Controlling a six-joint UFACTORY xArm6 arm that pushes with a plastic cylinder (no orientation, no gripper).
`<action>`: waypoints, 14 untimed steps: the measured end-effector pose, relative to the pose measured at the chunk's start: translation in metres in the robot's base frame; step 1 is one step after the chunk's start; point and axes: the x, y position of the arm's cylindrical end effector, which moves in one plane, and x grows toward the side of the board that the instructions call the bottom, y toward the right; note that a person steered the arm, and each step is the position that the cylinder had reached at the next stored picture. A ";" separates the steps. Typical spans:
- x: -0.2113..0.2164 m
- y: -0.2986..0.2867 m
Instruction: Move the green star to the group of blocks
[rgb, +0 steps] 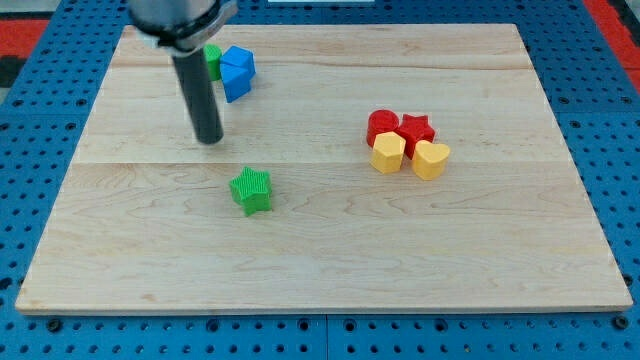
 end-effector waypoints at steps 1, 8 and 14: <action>0.055 -0.004; 0.024 0.093; -0.056 0.135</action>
